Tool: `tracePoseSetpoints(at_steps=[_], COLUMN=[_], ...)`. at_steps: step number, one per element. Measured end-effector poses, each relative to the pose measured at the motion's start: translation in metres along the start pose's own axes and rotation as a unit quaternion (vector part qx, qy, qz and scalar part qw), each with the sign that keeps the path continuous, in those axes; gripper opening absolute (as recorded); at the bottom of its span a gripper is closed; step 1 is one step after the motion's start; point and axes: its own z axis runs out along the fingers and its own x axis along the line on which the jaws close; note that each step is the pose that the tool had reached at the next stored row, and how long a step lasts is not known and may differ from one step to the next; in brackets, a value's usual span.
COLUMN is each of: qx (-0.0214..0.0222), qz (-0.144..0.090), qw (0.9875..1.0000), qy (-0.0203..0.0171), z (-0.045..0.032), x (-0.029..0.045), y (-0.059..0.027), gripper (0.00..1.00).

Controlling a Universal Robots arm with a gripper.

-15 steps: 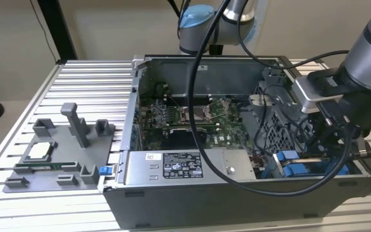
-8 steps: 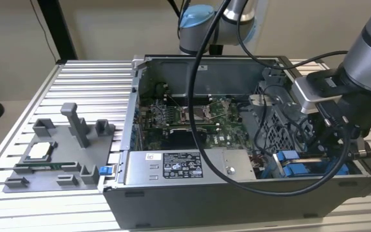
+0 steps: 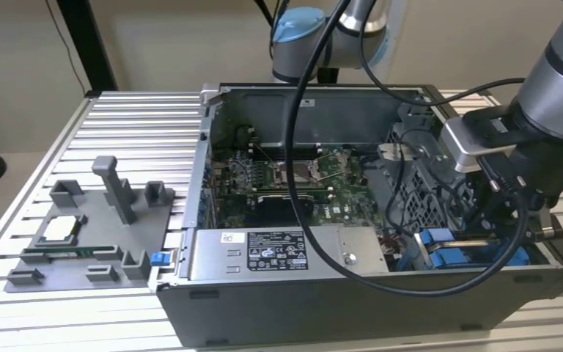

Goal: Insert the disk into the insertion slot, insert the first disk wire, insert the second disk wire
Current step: 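Insert the second disk wire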

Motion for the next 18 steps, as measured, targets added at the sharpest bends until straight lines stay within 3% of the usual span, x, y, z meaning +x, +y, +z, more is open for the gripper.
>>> tracePoseSetpoints(at_steps=[8, 12, 18], qx=[-0.0001, 0.0001, 0.0006], qz=[-0.001, -0.001, -0.001], qw=[1.0000, 1.0000, 1.0000], qy=[0.0057, 0.0055, 0.0066], z=[0.0060, 0.0117, 0.0115], x=[0.0006, 0.0007, 0.0002], y=[0.0009, 0.0017, 0.0016], gripper=[0.00, 0.00, 0.00])
